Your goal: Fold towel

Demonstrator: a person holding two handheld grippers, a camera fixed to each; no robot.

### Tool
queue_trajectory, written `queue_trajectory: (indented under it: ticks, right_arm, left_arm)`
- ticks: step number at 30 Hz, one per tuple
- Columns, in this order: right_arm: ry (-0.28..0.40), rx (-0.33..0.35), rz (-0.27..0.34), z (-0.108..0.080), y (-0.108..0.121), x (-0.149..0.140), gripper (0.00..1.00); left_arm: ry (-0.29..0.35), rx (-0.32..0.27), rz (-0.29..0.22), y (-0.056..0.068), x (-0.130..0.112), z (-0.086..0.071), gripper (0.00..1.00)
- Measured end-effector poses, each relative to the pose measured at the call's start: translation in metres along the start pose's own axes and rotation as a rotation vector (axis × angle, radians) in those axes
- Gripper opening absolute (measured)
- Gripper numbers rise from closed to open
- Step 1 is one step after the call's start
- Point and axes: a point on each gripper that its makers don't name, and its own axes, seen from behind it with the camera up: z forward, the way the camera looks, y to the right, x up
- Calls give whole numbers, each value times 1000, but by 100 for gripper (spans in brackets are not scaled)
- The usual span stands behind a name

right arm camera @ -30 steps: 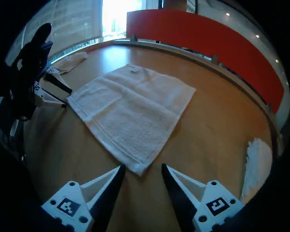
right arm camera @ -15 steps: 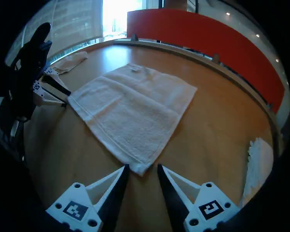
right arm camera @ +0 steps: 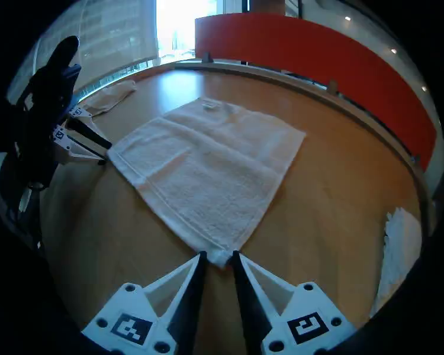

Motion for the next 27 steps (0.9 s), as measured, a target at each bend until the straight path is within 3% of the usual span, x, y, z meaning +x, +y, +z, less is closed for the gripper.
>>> queue_trajectory:
  ticks: [5,15,27]
  right_arm:
    - [-1,-3,-4,0,0,0,20]
    - [-4,-19,-9,1,4,-2,17]
    - [21,-19,-8,-9,5,9,15]
  left_arm:
    - [-9,4,-2,1,0,0,47]
    - [-16,31,-25,-4,-1,-2,13]
    - [-3,35,-35,-1,5,-8,10]
